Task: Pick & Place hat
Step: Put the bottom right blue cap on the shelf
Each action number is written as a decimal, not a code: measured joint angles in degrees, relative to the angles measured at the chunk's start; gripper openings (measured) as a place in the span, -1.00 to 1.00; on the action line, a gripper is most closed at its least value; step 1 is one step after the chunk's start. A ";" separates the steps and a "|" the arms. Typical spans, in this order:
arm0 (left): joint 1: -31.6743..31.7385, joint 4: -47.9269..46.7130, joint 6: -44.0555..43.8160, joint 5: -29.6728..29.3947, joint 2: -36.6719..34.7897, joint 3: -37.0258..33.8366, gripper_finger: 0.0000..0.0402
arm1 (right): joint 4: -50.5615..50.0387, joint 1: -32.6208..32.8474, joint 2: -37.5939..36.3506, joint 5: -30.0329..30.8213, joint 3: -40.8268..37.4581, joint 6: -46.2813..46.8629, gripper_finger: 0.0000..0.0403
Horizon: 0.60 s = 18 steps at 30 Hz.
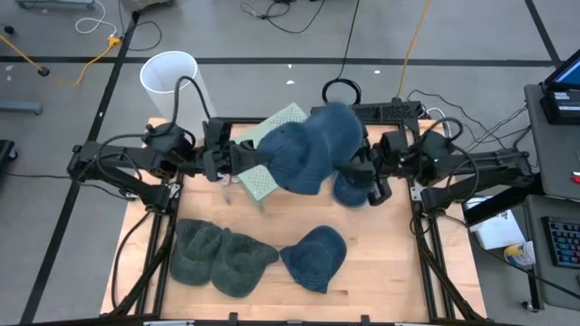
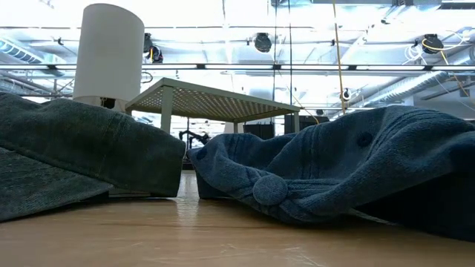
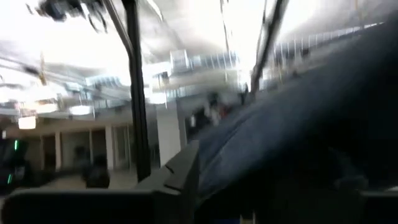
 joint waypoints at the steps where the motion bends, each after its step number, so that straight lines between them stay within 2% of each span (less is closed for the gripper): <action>1: 0.00 0.89 -0.01 0.71 -0.16 -0.01 -0.90 | -2.76 0.00 -0.46 0.12 0.00 1.44 -0.32; 5: 0.32 1.77 0.02 2.19 -1.39 0.02 -0.90 | -13.63 0.19 -2.99 0.13 0.00 4.31 -0.12; 8: 0.63 1.87 -0.02 2.85 -2.06 0.03 -0.90 | -22.33 0.39 -4.93 0.03 0.00 7.03 -0.04; 14: 0.74 0.71 -0.13 3.35 -3.15 0.01 -0.90 | -38.77 1.97 -8.46 -0.23 0.00 12.28 -0.05; 18: 0.91 -3.11 -0.68 0.86 -3.68 0.06 -0.90 | -42.87 4.72 -9.67 -0.37 0.00 14.71 -0.09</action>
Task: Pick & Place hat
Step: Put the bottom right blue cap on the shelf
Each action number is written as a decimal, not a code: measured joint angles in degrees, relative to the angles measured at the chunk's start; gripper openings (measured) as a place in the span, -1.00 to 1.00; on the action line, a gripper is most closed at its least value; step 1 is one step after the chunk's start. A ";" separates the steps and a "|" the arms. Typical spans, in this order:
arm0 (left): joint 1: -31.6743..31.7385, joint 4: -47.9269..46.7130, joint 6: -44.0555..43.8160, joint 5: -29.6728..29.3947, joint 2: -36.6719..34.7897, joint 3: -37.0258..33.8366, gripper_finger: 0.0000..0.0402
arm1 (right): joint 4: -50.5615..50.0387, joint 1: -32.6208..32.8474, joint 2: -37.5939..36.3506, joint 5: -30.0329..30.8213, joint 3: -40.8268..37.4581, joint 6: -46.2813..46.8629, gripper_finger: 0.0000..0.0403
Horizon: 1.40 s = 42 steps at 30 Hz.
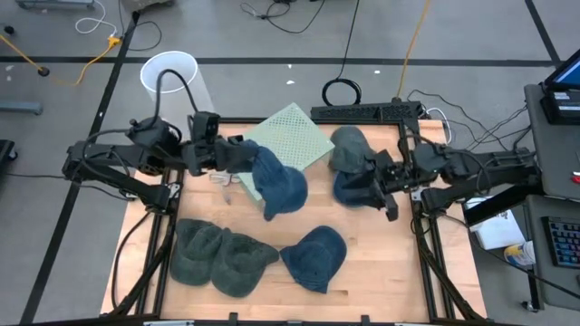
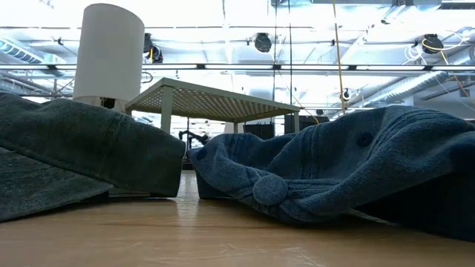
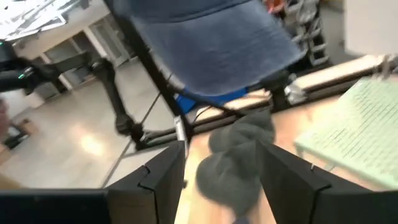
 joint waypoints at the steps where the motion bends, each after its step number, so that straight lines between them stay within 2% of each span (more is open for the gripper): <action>1: 0.00 -1.26 -0.22 -1.62 -0.07 0.00 -0.90 | -0.04 0.60 -0.23 -0.02 0.00 0.32 -0.10; 7: 0.79 -6.26 0.00 -11.93 -0.50 0.00 -0.90 | 0.05 3.07 -1.24 0.15 0.00 2.55 -0.13; 11: 2.68 -11.56 -1.52 -14.03 -0.54 0.00 -0.90 | 0.05 3.99 -1.46 0.17 0.00 3.07 -0.13; 17: 5.77 -26.86 -5.49 -10.56 -0.45 2.86 -0.90 | -0.25 4.35 -1.49 -0.16 0.00 1.41 -0.15; 22: 7.15 -42.52 -6.03 -10.55 1.43 10.40 -0.90 | -0.90 4.35 -1.67 -1.57 0.00 -0.97 -0.15; 27: 9.03 -49.61 -6.18 -9.62 4.40 17.26 -0.90 | -0.67 4.35 -2.07 -3.00 0.09 -1.89 -0.15; 33: 12.06 -53.25 -5.54 -5.95 8.55 20.74 -0.90 | -0.82 4.35 -2.72 -3.04 0.11 -3.45 -0.15; 42: 16.73 -53.45 5.69 -2.98 16.03 24.23 -0.90 | -0.76 4.33 -3.49 -3.00 0.11 -7.46 -0.15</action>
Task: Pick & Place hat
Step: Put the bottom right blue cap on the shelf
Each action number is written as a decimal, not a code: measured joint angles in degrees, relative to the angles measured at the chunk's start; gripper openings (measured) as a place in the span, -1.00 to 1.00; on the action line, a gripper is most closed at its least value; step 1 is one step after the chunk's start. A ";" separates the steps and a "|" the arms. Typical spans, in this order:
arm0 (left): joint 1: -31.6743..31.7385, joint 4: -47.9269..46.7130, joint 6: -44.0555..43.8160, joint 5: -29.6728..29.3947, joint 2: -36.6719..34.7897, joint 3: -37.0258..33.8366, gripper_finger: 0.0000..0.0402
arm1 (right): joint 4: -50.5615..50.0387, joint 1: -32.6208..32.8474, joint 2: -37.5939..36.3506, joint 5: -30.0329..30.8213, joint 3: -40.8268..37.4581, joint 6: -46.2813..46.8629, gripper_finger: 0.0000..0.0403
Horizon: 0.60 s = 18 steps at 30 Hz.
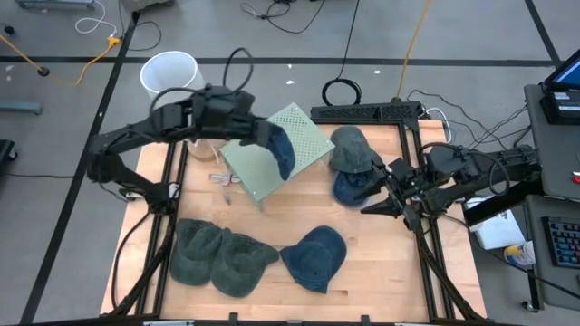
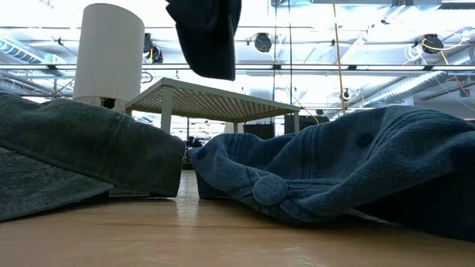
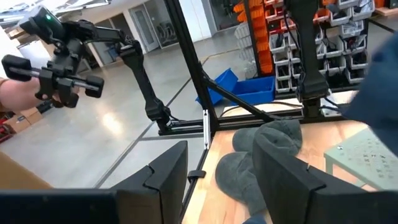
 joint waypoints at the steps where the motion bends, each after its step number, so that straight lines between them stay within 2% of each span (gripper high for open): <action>1: 0.46 -0.19 1.80 0.03 0.80 0.65 -0.90 | 0.00 0.00 -0.02 0.00 0.00 0.00 -0.15; 5: 2.39 -0.02 10.08 0.39 4.02 3.24 -0.90 | -0.07 0.00 0.00 -0.01 0.00 -0.02 -0.15; 9: 5.01 0.28 16.65 3.45 7.29 5.40 -0.90 | -0.11 0.00 0.02 0.00 -0.02 0.04 -0.15; 14: 8.19 0.97 20.61 8.80 10.96 6.76 -0.90 | -0.03 0.00 0.02 0.06 -0.02 0.11 -0.15; 18: 10.78 5.38 21.40 12.78 12.55 6.85 -0.90 | 0.02 0.00 0.02 0.15 -0.02 0.13 -0.15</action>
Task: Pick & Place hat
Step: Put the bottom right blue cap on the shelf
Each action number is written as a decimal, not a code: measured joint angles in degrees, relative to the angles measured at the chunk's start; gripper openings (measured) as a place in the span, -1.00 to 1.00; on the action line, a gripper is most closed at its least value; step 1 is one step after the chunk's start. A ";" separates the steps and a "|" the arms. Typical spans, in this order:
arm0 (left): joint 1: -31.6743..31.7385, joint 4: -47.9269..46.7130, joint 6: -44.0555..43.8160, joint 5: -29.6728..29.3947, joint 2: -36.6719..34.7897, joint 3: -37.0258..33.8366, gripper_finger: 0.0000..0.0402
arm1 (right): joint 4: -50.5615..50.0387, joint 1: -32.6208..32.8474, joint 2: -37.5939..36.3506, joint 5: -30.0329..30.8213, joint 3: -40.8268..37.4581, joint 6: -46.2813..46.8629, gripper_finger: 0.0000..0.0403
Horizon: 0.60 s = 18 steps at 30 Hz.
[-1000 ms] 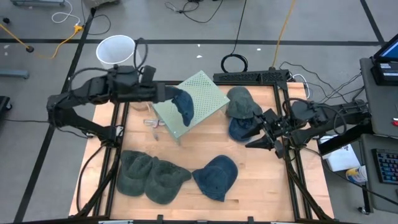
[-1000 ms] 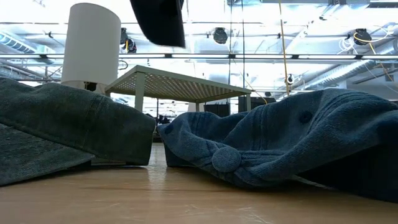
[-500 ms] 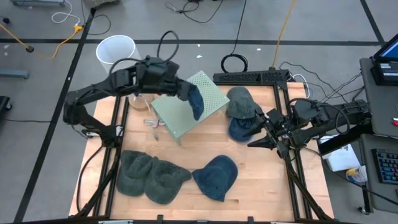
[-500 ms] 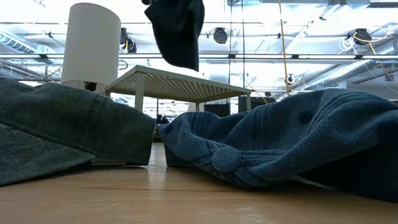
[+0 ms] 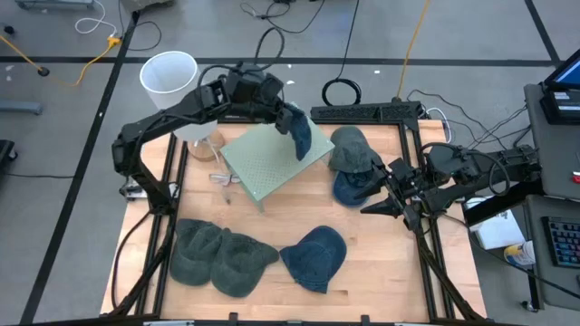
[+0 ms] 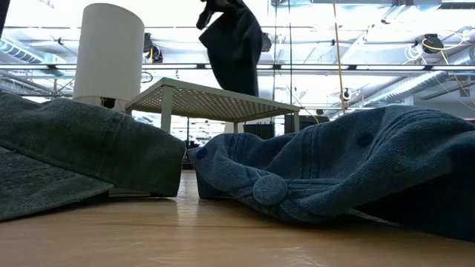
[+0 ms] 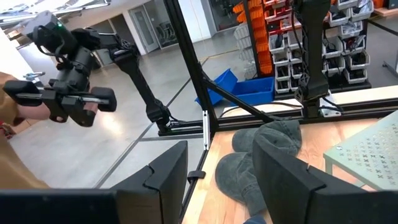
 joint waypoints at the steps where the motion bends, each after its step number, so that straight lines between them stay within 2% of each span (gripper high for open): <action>1: 0.61 1.28 -0.30 0.93 0.31 0.00 -0.90 | 0.00 0.00 0.00 0.01 0.00 0.00 -0.15; 4: 1.99 2.45 0.74 3.07 1.20 0.06 -0.90 | -0.02 0.00 0.00 0.02 0.00 0.07 -0.15; 9: 3.46 -1.81 4.84 6.68 3.57 0.06 -0.90 | -0.09 0.00 0.00 0.70 0.00 0.29 -0.15; 14: 3.68 -6.16 7.16 6.17 3.91 0.04 -0.90 | 0.07 0.00 0.00 3.82 0.00 0.85 -0.15; 18: 3.79 -10.58 7.51 3.00 3.91 0.04 -0.90 | 0.09 0.00 0.15 6.11 -0.02 1.40 -0.15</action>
